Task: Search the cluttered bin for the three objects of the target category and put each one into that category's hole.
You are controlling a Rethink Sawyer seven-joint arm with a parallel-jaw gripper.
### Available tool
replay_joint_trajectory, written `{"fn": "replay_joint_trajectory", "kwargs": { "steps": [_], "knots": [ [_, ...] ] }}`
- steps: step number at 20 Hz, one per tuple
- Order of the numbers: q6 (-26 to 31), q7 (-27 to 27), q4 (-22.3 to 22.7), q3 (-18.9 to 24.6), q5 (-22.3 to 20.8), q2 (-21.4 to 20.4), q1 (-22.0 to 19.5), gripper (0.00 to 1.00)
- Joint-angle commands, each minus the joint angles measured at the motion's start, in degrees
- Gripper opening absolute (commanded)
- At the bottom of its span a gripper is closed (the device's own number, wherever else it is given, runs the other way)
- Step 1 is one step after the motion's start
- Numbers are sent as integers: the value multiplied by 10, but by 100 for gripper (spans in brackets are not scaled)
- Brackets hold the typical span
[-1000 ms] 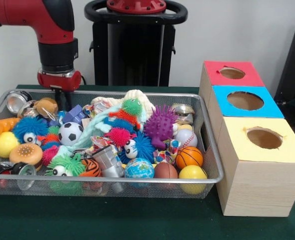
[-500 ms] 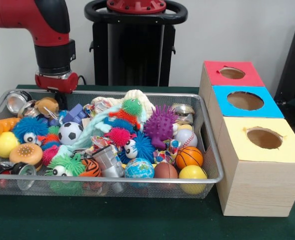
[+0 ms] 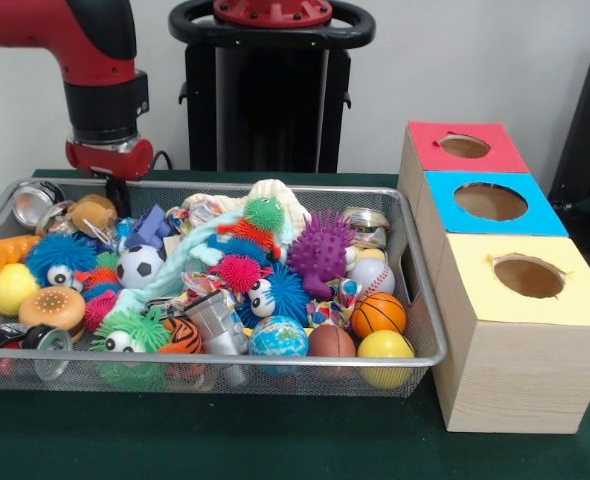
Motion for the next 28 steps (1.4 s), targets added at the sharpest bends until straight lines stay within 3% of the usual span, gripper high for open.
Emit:
{"fn": "replay_joint_trajectory", "kwargs": {
  "steps": [1,6,11,25,28],
  "knots": [
    [122,-86,12,80,75,-101,1,0],
    [106,-54,16,70,72,-142,26,0],
    [125,-57,25,76,98,-183,36,0],
    [58,-30,-14,64,69,-65,54,0],
    [46,-17,-15,60,69,-59,64,0]
  ]
}}
